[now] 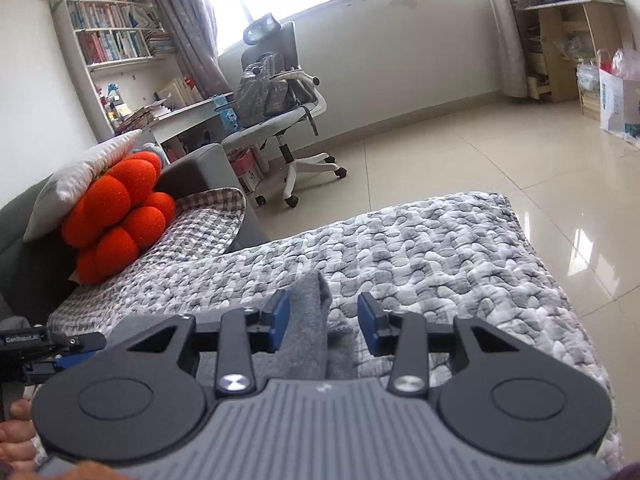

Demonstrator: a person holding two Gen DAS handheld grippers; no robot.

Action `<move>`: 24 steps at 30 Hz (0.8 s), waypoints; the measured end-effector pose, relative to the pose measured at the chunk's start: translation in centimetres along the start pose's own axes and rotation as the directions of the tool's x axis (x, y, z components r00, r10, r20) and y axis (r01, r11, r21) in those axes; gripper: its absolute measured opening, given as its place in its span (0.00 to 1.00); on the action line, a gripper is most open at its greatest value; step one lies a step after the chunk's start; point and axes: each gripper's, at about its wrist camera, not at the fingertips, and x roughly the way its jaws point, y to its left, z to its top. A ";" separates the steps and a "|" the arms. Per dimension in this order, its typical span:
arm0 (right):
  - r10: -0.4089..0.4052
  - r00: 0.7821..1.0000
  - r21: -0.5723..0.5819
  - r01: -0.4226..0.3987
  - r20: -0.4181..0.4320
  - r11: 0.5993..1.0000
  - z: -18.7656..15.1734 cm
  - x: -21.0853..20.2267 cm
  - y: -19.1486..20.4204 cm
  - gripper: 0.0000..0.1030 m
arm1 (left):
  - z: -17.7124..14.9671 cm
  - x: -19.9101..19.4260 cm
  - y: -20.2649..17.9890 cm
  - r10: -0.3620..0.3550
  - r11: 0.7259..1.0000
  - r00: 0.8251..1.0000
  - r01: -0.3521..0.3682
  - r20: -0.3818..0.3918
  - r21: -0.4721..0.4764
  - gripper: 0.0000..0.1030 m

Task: Fold clothes
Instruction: 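Open both grippers and release the folded sweater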

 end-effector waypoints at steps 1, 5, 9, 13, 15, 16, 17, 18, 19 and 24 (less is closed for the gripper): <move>-0.004 1.000 -0.005 0.004 0.000 1.000 -0.1 -0.2 0.2 0.41 | -0.6 -0.4 0.3 0.006 1.000 1.000 -0.006 0.003 0.001 0.50; -0.001 1.000 0.039 0.001 -0.001 0.999 -1.0 -1.4 0.9 0.41 | -2.6 -1.3 1.5 0.027 1.000 1.000 -0.027 -0.006 0.002 0.50; 0.006 1.000 0.093 -0.006 0.002 0.996 -2.3 -2.3 1.7 0.41 | -2.9 -2.0 1.6 0.016 1.000 1.000 -0.016 0.003 0.019 0.53; 0.026 1.000 -0.006 -0.026 -0.006 1.000 -2.9 -2.1 3.7 0.41 | -2.7 -2.0 1.5 0.001 1.000 1.000 -0.001 0.004 0.024 0.56; 0.048 0.999 -0.035 -0.049 -0.016 0.998 -3.0 -1.8 4.4 0.41 | -2.6 -1.9 1.6 -0.003 1.000 1.000 0.003 0.002 0.020 0.56; 0.049 0.999 -0.048 -0.049 -0.018 0.998 -3.2 -1.6 4.6 0.41 | -2.6 -1.9 1.7 -0.001 1.000 1.000 0.001 0.003 0.017 0.57; 0.045 0.999 -0.058 -0.046 -0.024 0.997 -3.3 -1.2 4.7 0.41 | -2.6 -1.9 1.8 0.002 1.000 1.000 -0.002 0.005 0.012 0.58; 0.041 0.999 -0.067 -0.043 -0.031 0.997 -3.4 -0.9 4.8 0.41 | -2.5 -1.8 1.9 0.005 1.000 1.000 -0.006 0.003 0.006 0.58; 0.037 0.999 -0.077 -0.040 -0.037 0.996 -3.6 -0.5 4.9 0.41 | -2.5 -1.7 2.1 0.007 1.000 1.000 -0.007 0.000 0.001 0.58; 0.034 0.999 -0.119 -0.038 -0.039 0.992 -4.0 0.4 5.6 0.41 | -2.4 -2.3 2.6 -0.010 1.000 1.000 0.011 0.006 -0.020 0.58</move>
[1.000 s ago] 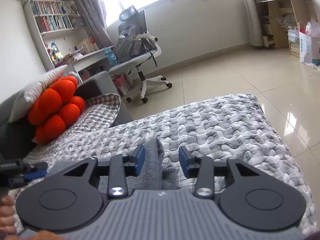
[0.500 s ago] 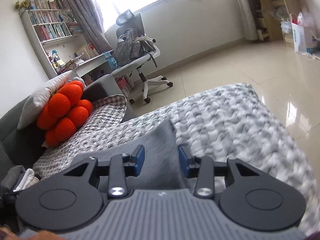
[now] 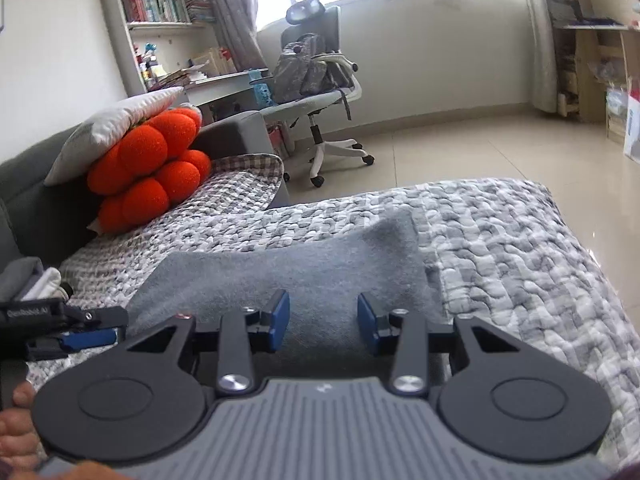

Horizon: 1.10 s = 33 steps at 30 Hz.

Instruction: Fold clothes

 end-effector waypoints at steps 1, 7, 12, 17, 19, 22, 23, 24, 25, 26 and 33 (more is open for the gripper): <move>0.005 1.000 -0.003 -0.005 -0.003 1.000 0.0 0.2 0.1 0.41 | 0.1 -0.1 0.2 -0.010 1.000 1.000 0.010 0.000 -0.010 0.58; -0.033 0.998 -0.027 0.031 -0.057 0.999 -0.8 1.2 0.1 0.41 | 0.2 -0.1 0.5 -0.088 0.995 0.996 0.087 -0.013 -0.048 0.58; -0.034 0.998 -0.032 0.032 -0.052 0.999 -0.9 1.2 0.3 0.41 | 0.0 0.4 0.1 -0.206 0.978 0.976 0.204 -0.062 -0.035 0.58; -0.033 0.998 -0.031 0.032 -0.051 0.999 -0.8 1.3 0.3 0.42 | -0.2 2.0 -0.1 -0.191 0.982 0.974 0.189 -0.119 -0.022 0.47; -0.031 0.998 -0.030 0.029 -0.051 0.999 -0.8 1.3 0.2 0.42 | -0.2 2.3 0.1 -0.174 0.985 0.977 0.173 -0.121 -0.018 0.32; -0.023 0.998 -0.024 0.022 -0.052 0.999 -0.7 1.2 0.0 0.42 | -0.1 2.1 -0.1 -0.188 0.981 0.976 0.192 -0.109 0.025 0.18; -0.020 0.998 -0.021 0.019 -0.053 1.000 -0.7 1.2 -0.1 0.42 | 0.0 1.9 -0.4 -0.187 0.980 0.978 0.192 -0.097 0.054 0.16; -0.018 0.998 -0.019 0.017 -0.053 1.000 -0.7 1.2 -0.2 0.42 | 0.0 1.8 -0.7 -0.183 0.978 0.979 0.190 -0.088 0.082 0.16; -0.017 0.998 -0.017 0.016 -0.054 1.000 -0.7 1.2 -0.3 0.42 | 0.0 1.7 -1.0 -0.178 0.976 0.981 0.186 -0.079 0.110 0.15; -0.015 0.998 -0.016 0.015 -0.054 1.000 -0.6 1.2 -0.4 0.42 | 0.1 1.4 -1.1 -0.186 0.973 0.980 0.194 -0.068 0.124 0.14; 0.021 0.998 0.032 -0.019 -0.066 0.999 -0.1 1.1 -1.7 0.41 | 0.9 -0.1 -1.1 -0.263 0.937 0.964 0.265 -0.040 0.228 0.13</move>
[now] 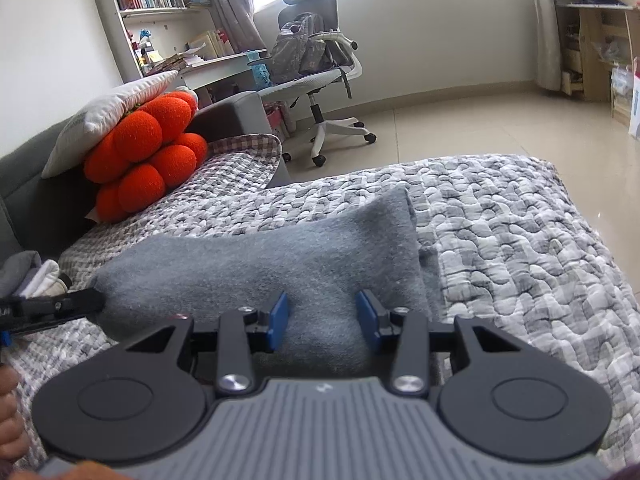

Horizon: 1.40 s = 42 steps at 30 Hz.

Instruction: Fold clothes

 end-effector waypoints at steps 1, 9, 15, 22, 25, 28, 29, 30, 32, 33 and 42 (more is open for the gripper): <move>0.006 1.000 0.005 -0.006 -0.002 1.000 0.1 0.0 -0.2 0.41 | 0.1 -0.1 0.2 -0.004 1.000 1.000 0.004 -0.005 0.013 0.13; 0.023 1.000 -0.005 -0.023 -0.009 1.000 0.1 0.1 -0.4 0.41 | 0.1 1.1 2.0 -0.028 0.999 0.993 0.033 -0.115 0.042 0.24; 0.020 1.000 -0.009 -0.020 -0.012 1.000 0.2 0.1 -0.4 0.41 | -0.8 2.2 -0.1 -0.020 0.990 0.987 0.042 -0.159 0.136 0.50; 0.020 1.000 -0.013 -0.020 -0.013 1.000 0.2 0.2 -0.3 0.41 | -0.7 2.7 -0.9 0.089 0.975 0.980 -0.049 -0.178 0.216 0.18; 0.025 1.000 -0.012 -0.025 -0.015 1.000 0.3 0.2 -0.3 0.41 | -0.2 2.1 -0.6 0.106 0.972 0.980 -0.066 -0.170 0.224 0.14; 0.025 1.000 -0.013 -0.025 -0.016 1.000 0.4 0.2 -0.4 0.41 | -0.1 1.7 -0.7 0.114 0.964 0.978 -0.067 -0.173 0.259 0.11; 0.024 1.000 -0.013 -0.025 -0.016 1.000 0.4 0.3 -0.4 0.41 | 0.0 1.6 -0.8 0.117 0.960 0.978 -0.066 -0.174 0.272 0.09; 0.024 1.000 -0.014 -0.024 -0.016 1.000 0.4 0.3 -0.4 0.41 | 0.0 1.5 -0.9 0.119 0.957 0.977 -0.066 -0.175 0.284 0.09; 0.023 1.000 -0.014 -0.023 -0.016 1.000 0.4 0.3 -0.4 0.41 | 0.1 1.2 -0.5 0.132 0.953 0.974 -0.074 -0.182 0.295 0.06; 0.023 1.000 -0.015 -0.023 -0.016 1.000 0.4 0.3 -0.4 0.41 | 0.2 1.1 -0.4 0.140 0.951 0.972 -0.079 -0.186 0.299 0.06; 0.009 1.000 -0.023 -0.010 -0.014 1.000 0.3 0.4 0.0 0.42 | 0.6 -0.6 -0.3 0.152 0.967 0.977 -0.115 -0.150 0.229 0.38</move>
